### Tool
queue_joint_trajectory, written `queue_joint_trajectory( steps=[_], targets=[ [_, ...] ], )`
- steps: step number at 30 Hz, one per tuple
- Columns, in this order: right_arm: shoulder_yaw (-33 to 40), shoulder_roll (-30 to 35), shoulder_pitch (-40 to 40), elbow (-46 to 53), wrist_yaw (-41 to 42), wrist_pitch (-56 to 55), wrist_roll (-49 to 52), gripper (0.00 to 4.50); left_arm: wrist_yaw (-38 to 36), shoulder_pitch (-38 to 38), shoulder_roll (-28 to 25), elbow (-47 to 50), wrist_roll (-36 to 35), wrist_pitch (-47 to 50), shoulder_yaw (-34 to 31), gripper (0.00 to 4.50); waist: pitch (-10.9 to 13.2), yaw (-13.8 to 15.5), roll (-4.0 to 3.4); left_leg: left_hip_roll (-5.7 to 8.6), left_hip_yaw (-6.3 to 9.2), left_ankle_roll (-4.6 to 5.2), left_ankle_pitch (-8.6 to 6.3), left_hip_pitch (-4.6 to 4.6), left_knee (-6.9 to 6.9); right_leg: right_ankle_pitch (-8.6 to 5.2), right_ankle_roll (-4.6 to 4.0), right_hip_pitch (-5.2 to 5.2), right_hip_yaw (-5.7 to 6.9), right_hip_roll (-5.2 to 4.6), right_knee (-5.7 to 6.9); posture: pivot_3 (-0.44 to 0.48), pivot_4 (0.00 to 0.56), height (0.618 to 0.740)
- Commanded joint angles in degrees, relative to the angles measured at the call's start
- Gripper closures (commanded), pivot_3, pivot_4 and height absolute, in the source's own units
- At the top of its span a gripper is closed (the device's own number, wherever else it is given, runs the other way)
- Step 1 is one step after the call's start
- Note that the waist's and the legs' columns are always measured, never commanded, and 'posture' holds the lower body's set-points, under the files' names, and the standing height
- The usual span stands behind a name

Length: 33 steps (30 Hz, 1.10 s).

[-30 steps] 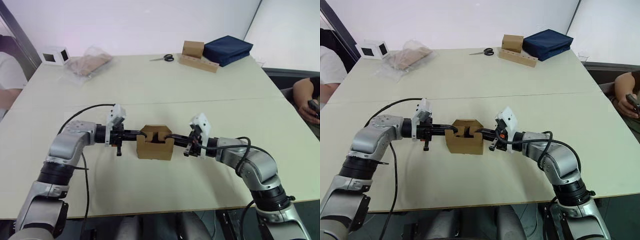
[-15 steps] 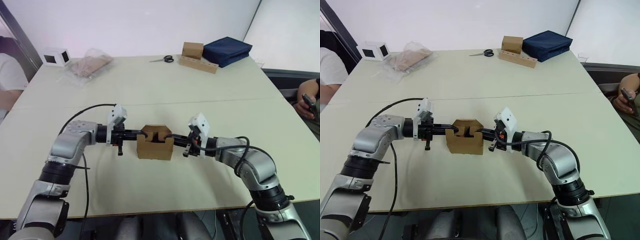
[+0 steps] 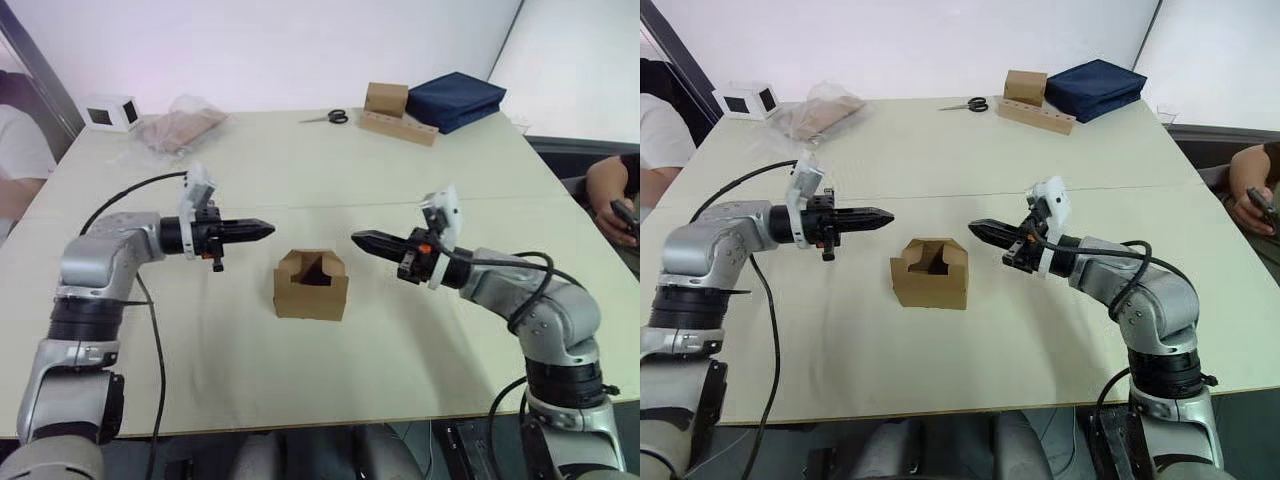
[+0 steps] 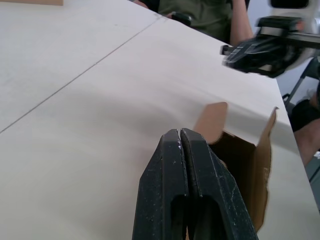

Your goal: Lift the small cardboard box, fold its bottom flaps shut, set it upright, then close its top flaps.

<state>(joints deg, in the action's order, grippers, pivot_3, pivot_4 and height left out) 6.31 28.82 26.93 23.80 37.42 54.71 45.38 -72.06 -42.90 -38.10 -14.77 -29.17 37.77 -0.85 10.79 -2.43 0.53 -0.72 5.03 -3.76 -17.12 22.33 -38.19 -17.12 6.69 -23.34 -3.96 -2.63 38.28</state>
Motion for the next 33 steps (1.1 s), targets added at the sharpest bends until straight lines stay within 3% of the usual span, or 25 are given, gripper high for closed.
queue_joint_trajectory(
  steps=[1,8,15,24,33],
  targets=[
    [0.27,0.80,-1.14,8.03,0.02,2.48,6.30,4.50,-1.28,-4.63,2.09,-7.05,3.25,-5.33,2.04,4.48,0.00,-0.01,0.00,0.00,0.00,0.00,0.00,0.00,0.00,0.00,0.00,0.00,0.00,0.01,-0.01,0.000,0.150,0.740],
    [-9.75,-0.01,-3.32,9.32,-1.27,0.80,1.90,4.50,-4.10,-11.31,9.13,-23.38,9.97,-15.00,6.65,4.48,0.00,-0.10,0.01,0.01,-0.01,0.00,0.00,0.01,-0.01,0.00,0.00,-0.01,0.01,0.01,-0.03,0.000,0.150,0.740],
    [-16.43,-1.43,-2.38,4.86,-2.43,-2.91,-5.63,4.50,-5.20,-16.08,14.29,-34.85,13.16,-21.91,6.15,4.48,0.01,-0.14,0.02,0.01,-0.02,0.00,0.00,0.07,-0.02,0.00,0.00,-0.07,0.00,0.02,-0.03,0.000,0.150,0.740],
    [-18.35,-3.40,-1.37,1.93,-3.42,-4.81,-10.26,4.50,-12.54,-14.47,14.97,-32.84,14.22,-21.19,7.27,4.48,0.01,-0.17,0.02,0.01,0.00,0.00,0.00,0.07,-0.01,0.00,0.00,-0.09,0.00,0.02,-0.02,0.000,0.150,0.740],
    [-16.17,-5.36,-0.31,1.87,-3.52,-3.44,-8.82,4.50,-11.85,-13.27,15.91,-31.38,15.98,-22.41,7.16,4.48,0.01,-0.15,0.02,0.01,0.00,0.00,0.00,0.07,-0.02,0.00,0.00,-0.09,0.00,0.00,0.00,0.000,0.150,0.740]
  ],
)
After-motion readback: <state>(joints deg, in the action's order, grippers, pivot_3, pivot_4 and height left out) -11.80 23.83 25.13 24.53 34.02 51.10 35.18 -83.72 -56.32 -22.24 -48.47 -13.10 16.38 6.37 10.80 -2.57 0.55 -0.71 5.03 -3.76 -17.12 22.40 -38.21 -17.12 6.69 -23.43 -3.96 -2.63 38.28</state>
